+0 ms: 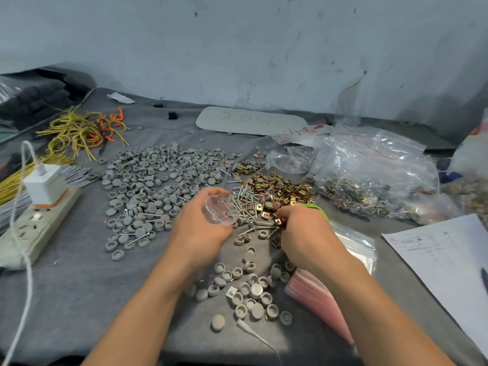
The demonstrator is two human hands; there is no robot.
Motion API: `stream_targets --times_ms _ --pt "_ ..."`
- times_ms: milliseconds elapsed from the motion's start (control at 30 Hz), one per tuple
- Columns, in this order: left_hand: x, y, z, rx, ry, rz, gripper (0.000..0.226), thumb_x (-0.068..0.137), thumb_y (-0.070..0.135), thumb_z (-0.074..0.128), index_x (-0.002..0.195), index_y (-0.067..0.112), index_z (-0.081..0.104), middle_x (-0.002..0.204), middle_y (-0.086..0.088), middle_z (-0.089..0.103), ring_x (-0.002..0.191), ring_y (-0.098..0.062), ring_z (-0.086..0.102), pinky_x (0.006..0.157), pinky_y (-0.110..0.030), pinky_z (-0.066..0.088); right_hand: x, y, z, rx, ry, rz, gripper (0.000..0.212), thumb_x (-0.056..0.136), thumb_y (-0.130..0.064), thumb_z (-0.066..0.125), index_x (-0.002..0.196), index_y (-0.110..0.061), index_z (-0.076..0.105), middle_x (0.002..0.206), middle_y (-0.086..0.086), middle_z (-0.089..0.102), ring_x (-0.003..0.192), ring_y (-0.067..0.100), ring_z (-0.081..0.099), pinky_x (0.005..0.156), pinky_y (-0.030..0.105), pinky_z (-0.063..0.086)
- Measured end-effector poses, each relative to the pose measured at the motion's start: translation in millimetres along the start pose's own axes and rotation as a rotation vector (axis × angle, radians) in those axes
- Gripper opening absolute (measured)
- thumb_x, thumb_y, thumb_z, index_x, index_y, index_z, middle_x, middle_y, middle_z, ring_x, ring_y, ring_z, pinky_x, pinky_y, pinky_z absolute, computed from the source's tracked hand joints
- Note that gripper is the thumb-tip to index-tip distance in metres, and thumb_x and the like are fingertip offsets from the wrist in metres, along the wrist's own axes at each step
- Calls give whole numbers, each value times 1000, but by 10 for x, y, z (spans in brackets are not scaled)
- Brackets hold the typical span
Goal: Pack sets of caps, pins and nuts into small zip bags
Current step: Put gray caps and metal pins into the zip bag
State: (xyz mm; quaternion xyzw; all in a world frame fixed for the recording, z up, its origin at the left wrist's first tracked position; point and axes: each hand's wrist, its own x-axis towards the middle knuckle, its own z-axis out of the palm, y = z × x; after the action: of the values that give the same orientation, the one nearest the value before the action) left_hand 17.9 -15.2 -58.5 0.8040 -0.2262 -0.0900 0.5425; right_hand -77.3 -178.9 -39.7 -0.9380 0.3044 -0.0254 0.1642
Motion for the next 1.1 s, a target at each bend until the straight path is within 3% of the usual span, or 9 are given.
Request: stream_targets --times_ms 100,167,333,500,667,800,933,1033,1100 --pt "43 -3 -65 -91 10 -19 61 78 -4 78 114 44 65 101 12 75 70 1 69 55 -20 49 26 23 28 -55 -8 -7 27 88 1 61 105 -18 71 88 0 66 78 24 58 67 32 47" --pt "48 -10 -107 -133 22 -20 59 77 -5 77 111 43 68 95 14 76 60 4 64 54 -20 43 17 33 39 -76 -13 -9 25 90 -3 64 108 -19 72 93 2 67 79 23 55 71 32 44" --pt "35 -43 -145 -141 20 -16 60 76 -5 78 109 44 69 93 19 75 81 -7 72 64 -22 52 -18 98 20 -20 13 -33 11 89 -11 72 93 -21 73 89 -1 69 82 19 62 72 33 55" --pt "29 -55 -111 -56 2 20 66 73 -2 76 110 51 66 93 17 75 70 -8 68 59 -29 50 -63 117 59 53 15 -40 20 83 -34 85 73 -26 70 73 -8 69 68 13 64 58 26 47" --pt "39 -33 -107 8 -1 35 68 74 -2 77 110 53 64 94 20 74 71 -10 71 59 -30 53 -78 100 106 38 10 -105 11 86 -29 81 80 -24 73 80 -5 71 75 18 66 69 34 58" --pt "10 -17 -99 114 7 66 64 74 3 77 109 54 62 92 30 71 61 2 63 59 -28 48 -60 123 86 302 1 -119 19 86 -27 84 73 -33 71 75 -14 69 65 0 61 50 11 44" --pt "3 -2 -88 172 -15 58 64 75 4 77 109 55 60 93 28 72 53 3 59 56 -25 45 -63 110 79 394 77 -122 16 90 -16 79 94 -32 80 82 -20 70 68 -6 63 59 6 47" --pt "2 -8 -90 167 -15 60 63 76 4 77 110 55 60 95 25 72 48 2 58 53 -26 46 -33 91 104 268 168 -68 38 97 -1 60 118 -27 77 107 -6 75 96 16 70 84 28 57" --pt "-3 -13 -89 176 -13 68 63 77 5 78 110 55 60 96 24 72 49 3 59 54 -27 46 31 75 101 202 204 -36 53 93 6 52 127 -29 73 120 0 74 105 23 68 88 36 57"
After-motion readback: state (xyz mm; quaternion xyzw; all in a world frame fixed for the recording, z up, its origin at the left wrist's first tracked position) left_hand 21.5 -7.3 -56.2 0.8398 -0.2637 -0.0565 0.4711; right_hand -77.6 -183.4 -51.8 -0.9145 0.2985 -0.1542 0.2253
